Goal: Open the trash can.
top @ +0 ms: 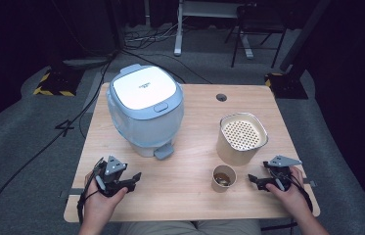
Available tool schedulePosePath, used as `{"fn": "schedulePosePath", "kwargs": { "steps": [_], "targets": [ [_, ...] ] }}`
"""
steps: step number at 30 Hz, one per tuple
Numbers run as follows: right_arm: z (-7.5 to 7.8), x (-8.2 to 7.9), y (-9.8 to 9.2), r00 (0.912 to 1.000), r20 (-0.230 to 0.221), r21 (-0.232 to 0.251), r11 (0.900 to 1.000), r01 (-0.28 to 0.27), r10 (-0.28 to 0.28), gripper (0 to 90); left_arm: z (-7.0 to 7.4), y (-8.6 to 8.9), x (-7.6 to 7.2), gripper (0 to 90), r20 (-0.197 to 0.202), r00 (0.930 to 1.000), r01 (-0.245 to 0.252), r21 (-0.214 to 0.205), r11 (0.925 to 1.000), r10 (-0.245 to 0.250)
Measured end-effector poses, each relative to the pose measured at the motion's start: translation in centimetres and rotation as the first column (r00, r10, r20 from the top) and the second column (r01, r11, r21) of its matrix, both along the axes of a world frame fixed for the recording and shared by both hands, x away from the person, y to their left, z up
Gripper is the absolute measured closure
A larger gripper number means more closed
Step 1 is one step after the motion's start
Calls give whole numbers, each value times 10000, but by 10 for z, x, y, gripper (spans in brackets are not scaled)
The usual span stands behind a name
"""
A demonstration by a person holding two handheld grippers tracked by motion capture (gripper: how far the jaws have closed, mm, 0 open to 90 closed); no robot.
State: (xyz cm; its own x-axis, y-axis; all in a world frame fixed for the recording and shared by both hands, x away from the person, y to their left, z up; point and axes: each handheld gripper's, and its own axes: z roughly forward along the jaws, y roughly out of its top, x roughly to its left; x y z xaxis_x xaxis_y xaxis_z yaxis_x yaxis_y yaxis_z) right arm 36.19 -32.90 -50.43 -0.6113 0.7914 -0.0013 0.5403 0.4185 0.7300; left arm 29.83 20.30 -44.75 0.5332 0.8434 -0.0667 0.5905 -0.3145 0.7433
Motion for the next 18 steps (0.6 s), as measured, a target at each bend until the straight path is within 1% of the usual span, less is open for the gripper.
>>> {"fn": "schedulePosePath", "kwargs": {
  "steps": [2, 3, 4, 6, 7, 10, 11, 15, 17, 18],
  "targets": [
    [0, 0, 0, 10000, 0, 2, 10000, 0, 0, 120, 3, -1, 0, 389, 21, 10000, 84, -31, 10000, -83],
    [0, 0, 0, 10000, 2, 1, 10000, -1, 1, 120, 7, -2, -1, 390, 69, 9997, 219, -17, 9998, -219],
    [0, 0, 0, 10000, 0, 0, 10000, 0, 0, 120, 12, -3, -1, 392, 175, 9991, 383, -92, 9992, -381],
    [0, 0, 0, 10000, 2, -1, 10000, 0, 0, 120, 18, -5, 0, 396, 195, 9983, 547, -215, 9983, -543],
    [0, 0, 0, 10000, 11, -15, 10000, -13, 13, 119, 20, -5, 0, 397, 253, 9982, 553, -231, 9982, -547],
    [0, 0, 0, 10000, 7, -7, 10000, -29, 29, 120, 29, -6, 2, 407, 362, 9959, 832, -198, 9963, -824],
    [0, 0, 0, 10000, 6, -10, 10000, -36, 36, 120, 32, -7, 3, 408, 387, 9955, 880, -287, 9957, -869],
    [0, 1, 0, 10000, 8, -21, 9999, -98, 99, 120, 45, -7, 8, 408, 649, 9919, 1117, -416, 9929, -1089],
    [0, 1, 0, 9999, 9, -20, 9999, -108, 108, 120, 53, -8, 10, 408, 879, 9886, 1263, -433, 9911, -1221],
    [0, 1, 0, 9999, 9, -20, 9999, -108, 108, 120, 53, -8, 10, 408, 879, 9886, 1263, -433, 9911, -1221]
  ]
}}
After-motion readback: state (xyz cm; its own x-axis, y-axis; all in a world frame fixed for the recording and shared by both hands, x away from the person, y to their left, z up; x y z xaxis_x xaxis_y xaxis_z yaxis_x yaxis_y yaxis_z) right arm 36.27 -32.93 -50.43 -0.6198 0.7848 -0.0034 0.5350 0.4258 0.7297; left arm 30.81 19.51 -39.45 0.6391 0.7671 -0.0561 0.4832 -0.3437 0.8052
